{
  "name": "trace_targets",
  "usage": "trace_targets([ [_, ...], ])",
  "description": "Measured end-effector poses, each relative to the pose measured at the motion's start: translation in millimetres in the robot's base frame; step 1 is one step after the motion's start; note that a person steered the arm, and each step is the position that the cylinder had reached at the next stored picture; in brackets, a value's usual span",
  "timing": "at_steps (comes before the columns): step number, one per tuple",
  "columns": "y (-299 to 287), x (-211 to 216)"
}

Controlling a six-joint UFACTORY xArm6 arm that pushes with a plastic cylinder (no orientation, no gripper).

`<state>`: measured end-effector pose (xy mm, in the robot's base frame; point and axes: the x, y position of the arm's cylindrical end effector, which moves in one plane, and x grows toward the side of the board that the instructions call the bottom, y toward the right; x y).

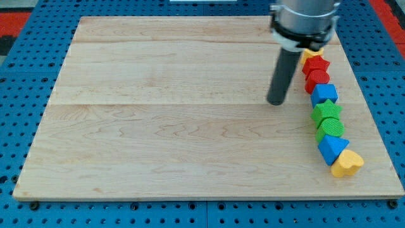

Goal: Adjust the blue cube in the vertical line

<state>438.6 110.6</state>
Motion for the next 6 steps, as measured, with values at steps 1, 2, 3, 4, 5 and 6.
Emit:
trace_targets([
  [1,-33,-49],
  [2,-36,-105],
  [3,-38,-157],
  [4,-38,-204],
  [5,-37,-221],
  [6,-38,-228],
])
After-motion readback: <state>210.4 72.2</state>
